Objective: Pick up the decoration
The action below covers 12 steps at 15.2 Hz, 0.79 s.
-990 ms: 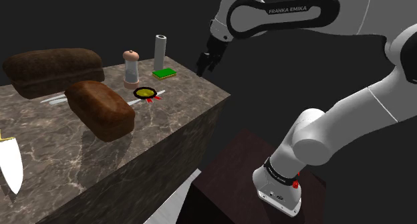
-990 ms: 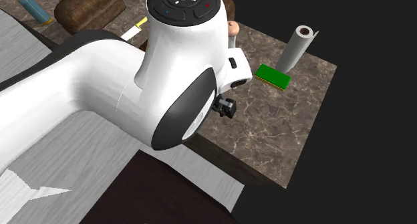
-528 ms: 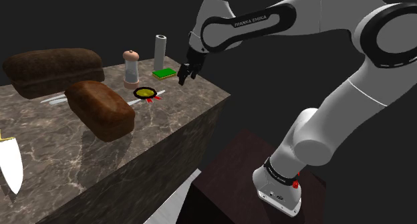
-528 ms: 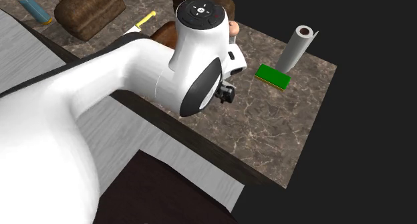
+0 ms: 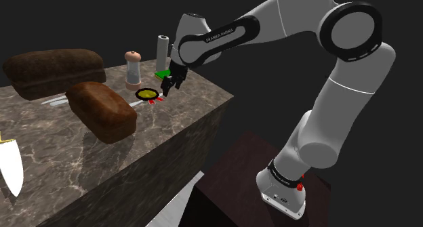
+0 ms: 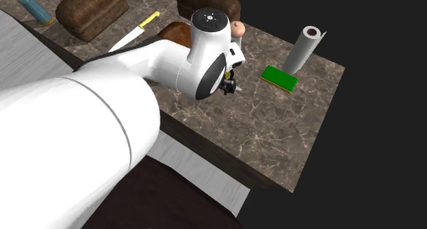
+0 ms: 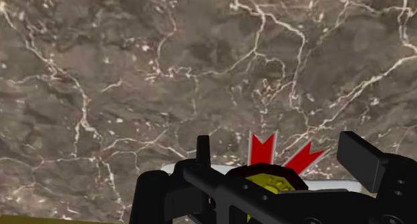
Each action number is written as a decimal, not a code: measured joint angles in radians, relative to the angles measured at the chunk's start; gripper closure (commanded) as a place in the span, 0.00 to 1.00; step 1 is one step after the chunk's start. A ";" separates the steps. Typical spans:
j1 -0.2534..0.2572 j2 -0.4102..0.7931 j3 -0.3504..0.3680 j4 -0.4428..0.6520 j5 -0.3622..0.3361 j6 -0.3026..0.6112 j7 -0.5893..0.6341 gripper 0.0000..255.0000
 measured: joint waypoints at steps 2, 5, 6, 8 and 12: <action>0.009 0.063 0.008 0.039 0.000 0.023 0.003 0.00; 0.009 0.097 0.009 0.044 0.001 0.052 -0.002 0.00; 0.010 0.106 0.010 0.042 0.001 0.063 -0.002 0.00; 0.010 0.125 0.010 0.039 0.002 0.084 -0.003 0.00; 0.009 0.147 0.010 0.031 0.003 0.114 -0.005 1.00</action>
